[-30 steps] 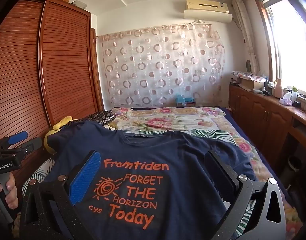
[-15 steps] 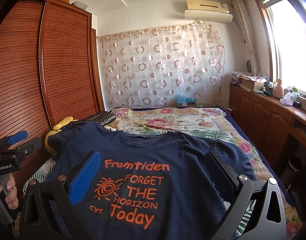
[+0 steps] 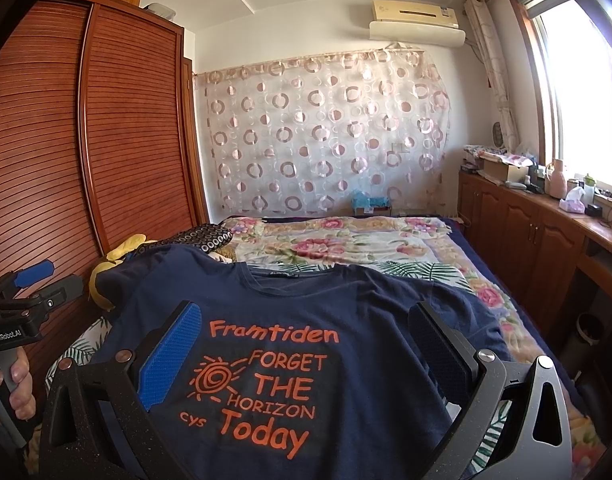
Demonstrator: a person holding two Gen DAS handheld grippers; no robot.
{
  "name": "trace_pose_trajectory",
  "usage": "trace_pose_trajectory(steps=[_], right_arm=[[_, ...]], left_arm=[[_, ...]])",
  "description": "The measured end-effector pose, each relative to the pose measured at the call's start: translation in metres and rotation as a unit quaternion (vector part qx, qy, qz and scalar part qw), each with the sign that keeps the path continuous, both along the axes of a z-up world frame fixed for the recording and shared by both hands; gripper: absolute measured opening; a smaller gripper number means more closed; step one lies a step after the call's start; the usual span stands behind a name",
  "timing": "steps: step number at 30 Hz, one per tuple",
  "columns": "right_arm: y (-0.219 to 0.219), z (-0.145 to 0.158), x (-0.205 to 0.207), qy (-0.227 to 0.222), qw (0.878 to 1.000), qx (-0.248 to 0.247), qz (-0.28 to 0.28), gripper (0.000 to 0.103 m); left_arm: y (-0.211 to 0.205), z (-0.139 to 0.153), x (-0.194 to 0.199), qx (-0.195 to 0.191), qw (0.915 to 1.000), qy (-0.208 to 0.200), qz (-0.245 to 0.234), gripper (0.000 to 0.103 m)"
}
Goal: Fold small clothes
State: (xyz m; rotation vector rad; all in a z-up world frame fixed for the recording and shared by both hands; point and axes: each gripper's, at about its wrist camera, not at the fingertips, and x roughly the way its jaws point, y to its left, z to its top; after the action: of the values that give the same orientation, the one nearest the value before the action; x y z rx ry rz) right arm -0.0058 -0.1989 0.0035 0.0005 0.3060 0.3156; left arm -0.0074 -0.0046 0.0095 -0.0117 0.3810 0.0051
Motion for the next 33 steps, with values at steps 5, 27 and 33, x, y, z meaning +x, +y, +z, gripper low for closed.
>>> trace_pose_trajectory(steps=[5, 27, 33], right_arm=[[-0.0001, 0.0, -0.0006, 0.0, 1.0, 0.001, 0.0, 0.103], [-0.0015, 0.0, -0.0016, -0.001, 1.0, 0.003, 0.001, 0.103], [-0.0017, 0.0002, -0.0015, -0.001, 1.0, 0.004, 0.001, 0.103]], left_arm=[[-0.0004, -0.0003, -0.0003, 0.0, 1.0, 0.0, 0.001, 0.103], [-0.0017, -0.0003, -0.0005, 0.0, 1.0, 0.0, 0.001, 0.103], [-0.0016, -0.0001, -0.0004, 0.001, 1.0, 0.0, 0.001, 0.103]])
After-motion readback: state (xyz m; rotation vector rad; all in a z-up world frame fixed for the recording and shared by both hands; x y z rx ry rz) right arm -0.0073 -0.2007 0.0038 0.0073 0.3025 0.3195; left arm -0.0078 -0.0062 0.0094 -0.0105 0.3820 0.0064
